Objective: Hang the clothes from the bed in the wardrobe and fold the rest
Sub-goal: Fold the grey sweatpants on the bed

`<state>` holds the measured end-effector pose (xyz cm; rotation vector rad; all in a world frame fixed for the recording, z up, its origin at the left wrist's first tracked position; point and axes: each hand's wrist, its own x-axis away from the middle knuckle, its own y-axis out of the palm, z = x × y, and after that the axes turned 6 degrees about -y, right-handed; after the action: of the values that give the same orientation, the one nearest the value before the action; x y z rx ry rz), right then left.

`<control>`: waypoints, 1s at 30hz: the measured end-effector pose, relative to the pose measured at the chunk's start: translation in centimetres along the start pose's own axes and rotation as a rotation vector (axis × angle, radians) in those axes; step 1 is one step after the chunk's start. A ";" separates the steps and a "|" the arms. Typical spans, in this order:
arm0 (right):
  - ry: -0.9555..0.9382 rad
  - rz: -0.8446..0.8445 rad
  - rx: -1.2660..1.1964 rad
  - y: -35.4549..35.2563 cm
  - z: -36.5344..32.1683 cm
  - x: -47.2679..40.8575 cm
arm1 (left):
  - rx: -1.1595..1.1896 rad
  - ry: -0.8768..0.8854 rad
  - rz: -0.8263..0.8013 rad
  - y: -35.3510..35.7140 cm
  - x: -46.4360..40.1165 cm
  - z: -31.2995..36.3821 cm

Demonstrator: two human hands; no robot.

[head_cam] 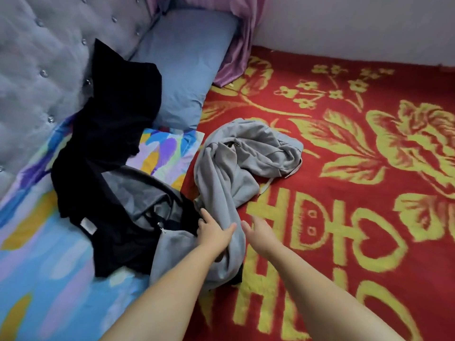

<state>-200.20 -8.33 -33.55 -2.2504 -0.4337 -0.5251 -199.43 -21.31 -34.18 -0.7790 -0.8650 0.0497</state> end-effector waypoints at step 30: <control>0.353 -0.345 -0.177 -9.9 18.9 17.9 | -0.279 0.240 -0.496 11.8 16.3 -3.4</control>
<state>-185.03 14.80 -30.31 -2.1937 -0.6142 -1.1574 -183.14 -9.19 -32.11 -0.7905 -0.8231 -0.6026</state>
